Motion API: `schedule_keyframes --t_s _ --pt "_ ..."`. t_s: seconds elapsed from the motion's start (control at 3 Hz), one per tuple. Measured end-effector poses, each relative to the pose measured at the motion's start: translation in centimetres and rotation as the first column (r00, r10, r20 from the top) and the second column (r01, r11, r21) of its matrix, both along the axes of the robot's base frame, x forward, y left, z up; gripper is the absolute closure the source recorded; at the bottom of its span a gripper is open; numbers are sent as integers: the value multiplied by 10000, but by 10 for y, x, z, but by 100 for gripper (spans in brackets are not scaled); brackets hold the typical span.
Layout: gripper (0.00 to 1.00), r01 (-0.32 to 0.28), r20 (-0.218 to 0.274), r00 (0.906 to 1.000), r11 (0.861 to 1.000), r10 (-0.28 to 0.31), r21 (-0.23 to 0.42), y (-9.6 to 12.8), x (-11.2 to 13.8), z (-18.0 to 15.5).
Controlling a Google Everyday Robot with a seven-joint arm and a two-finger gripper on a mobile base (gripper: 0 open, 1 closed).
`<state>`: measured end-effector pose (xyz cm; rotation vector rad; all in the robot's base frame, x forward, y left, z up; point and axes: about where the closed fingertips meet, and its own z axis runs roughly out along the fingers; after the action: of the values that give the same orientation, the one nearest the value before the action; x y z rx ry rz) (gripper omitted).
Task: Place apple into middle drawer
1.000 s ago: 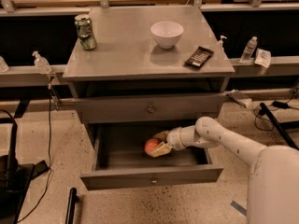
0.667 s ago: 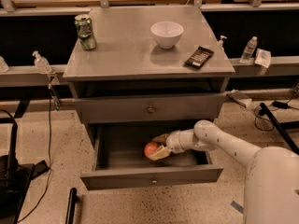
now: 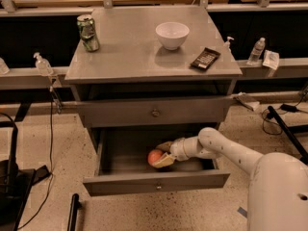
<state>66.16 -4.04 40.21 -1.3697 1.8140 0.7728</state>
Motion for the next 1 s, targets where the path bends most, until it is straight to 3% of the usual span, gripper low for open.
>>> schedule_keyframes --t_s 1.0 --pt "13 -107 -68 9999 9999 108 47 8 -3 -3"
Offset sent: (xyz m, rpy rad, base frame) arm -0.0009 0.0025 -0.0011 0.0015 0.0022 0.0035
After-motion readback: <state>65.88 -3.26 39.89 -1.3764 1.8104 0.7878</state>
